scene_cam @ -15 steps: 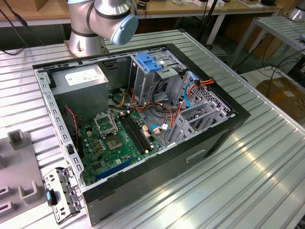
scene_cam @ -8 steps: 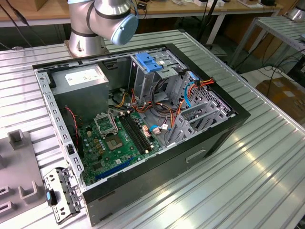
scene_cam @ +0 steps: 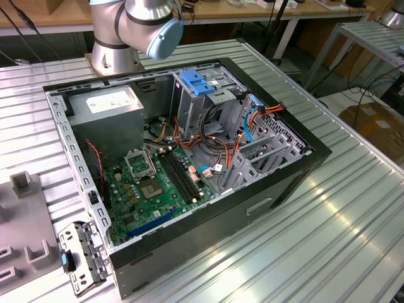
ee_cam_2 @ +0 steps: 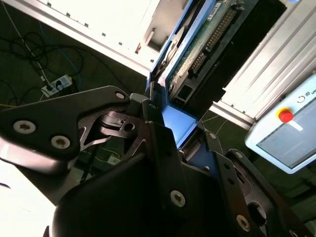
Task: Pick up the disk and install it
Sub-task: 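Pick up the disk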
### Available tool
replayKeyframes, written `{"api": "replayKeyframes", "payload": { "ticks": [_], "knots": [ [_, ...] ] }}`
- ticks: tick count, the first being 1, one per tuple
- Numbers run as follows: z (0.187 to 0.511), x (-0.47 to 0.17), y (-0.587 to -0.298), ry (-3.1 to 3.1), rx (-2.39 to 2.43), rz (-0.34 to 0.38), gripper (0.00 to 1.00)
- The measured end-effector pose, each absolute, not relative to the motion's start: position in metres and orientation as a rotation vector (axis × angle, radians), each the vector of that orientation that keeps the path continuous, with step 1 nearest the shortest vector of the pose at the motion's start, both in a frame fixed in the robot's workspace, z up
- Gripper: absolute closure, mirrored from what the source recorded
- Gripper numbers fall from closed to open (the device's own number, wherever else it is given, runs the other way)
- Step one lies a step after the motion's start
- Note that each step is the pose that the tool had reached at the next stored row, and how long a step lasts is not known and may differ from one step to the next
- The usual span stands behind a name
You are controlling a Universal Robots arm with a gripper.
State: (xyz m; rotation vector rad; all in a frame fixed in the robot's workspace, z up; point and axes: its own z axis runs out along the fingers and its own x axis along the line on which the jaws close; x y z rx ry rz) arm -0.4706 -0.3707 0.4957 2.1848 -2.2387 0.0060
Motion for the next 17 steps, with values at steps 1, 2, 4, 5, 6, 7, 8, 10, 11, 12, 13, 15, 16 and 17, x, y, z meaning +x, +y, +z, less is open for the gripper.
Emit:
{"api": "replayKeyframes", "payload": {
  "ticks": [1,2,4,5,6,7,8,10,11,12,13,15,16,17],
  "knots": [
    [0.496,-0.471,-0.371,-2.239,2.185,0.006,0.63],
    [0.496,-0.470,-0.371,-2.239,2.185,0.006,0.63],
    [0.496,-0.468,-0.371,-2.239,2.185,0.006,0.63],
    [0.496,-0.467,-0.371,-2.239,2.185,0.006,0.63],
    [0.496,-0.466,-0.371,-2.239,2.185,0.006,0.63],
    [0.496,-0.464,-0.371,-2.239,2.185,0.006,0.63],
    [0.496,-0.463,-0.371,-2.239,2.185,0.006,0.63],
    [0.496,-0.461,-0.371,-2.239,2.185,0.006,0.63],
    [0.496,-0.458,-0.371,-2.239,2.185,0.006,0.63],
    [0.496,-0.457,-0.371,-2.239,2.185,0.006,0.63],
    [0.496,-0.456,-0.371,-2.239,2.185,0.006,0.63],
    [0.496,-0.453,-0.371,-2.239,2.185,0.006,0.63],
    [0.496,-0.451,-0.371,-2.239,2.185,0.006,0.63],
    [0.496,-0.449,-0.371,-2.239,2.185,0.006,0.63]
  ]
}}
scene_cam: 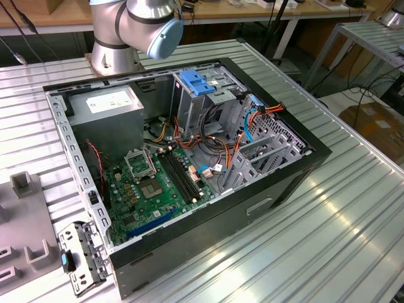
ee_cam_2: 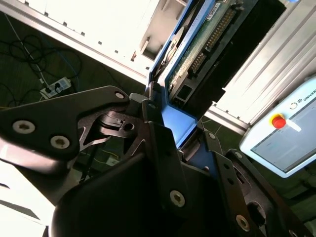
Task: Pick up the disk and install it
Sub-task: 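Pick up the disk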
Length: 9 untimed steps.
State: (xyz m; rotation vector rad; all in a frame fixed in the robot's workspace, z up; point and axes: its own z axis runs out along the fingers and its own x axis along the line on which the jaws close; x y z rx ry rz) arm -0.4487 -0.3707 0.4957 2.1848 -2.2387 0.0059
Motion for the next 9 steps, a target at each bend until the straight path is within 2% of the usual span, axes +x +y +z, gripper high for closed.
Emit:
{"api": "replayKeyframes", "payload": {
  "ticks": [9],
  "knots": [
    [0.4957,-0.4391,-0.3707,-2.239,2.185,0.006,0.63]
  ]
}}
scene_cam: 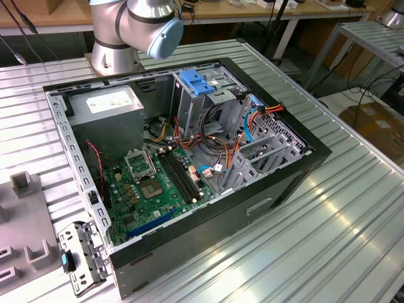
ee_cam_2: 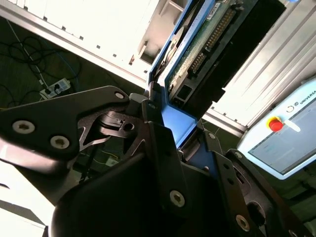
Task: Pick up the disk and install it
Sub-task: 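Pick up the disk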
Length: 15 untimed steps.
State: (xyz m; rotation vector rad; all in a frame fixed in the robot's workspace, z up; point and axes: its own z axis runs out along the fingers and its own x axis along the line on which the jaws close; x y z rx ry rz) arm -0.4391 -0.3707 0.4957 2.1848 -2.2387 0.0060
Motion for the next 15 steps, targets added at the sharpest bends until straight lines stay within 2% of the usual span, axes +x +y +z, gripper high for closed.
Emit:
{"api": "replayKeyframes", "payload": {
  "ticks": [15],
  "knots": [
    [0.496,-0.393,-0.371,-2.239,2.185,0.006,0.63]
  ]
}}
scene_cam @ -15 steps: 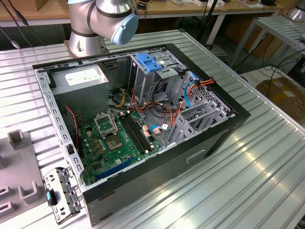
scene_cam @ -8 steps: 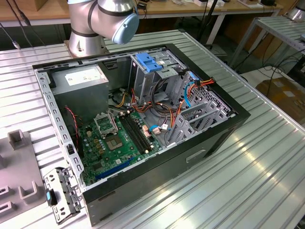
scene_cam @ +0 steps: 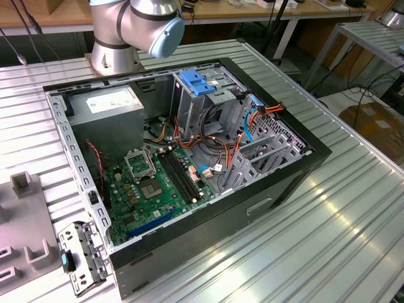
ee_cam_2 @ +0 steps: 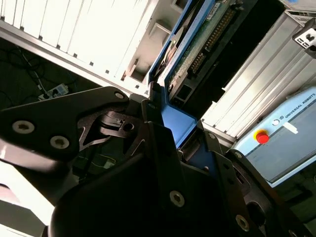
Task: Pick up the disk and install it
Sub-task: 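Pick up the disk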
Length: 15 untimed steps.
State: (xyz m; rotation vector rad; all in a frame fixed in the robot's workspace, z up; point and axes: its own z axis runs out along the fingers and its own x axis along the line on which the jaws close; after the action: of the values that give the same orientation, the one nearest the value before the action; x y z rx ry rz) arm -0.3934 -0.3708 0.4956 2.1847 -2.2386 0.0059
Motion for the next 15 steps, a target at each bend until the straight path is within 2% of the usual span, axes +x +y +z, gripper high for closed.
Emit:
{"api": "replayKeyframes", "payload": {
  "ticks": [15],
  "knots": [
    [0.496,-0.377,-0.375,-2.239,2.185,0.006,0.63]
  ]
}}
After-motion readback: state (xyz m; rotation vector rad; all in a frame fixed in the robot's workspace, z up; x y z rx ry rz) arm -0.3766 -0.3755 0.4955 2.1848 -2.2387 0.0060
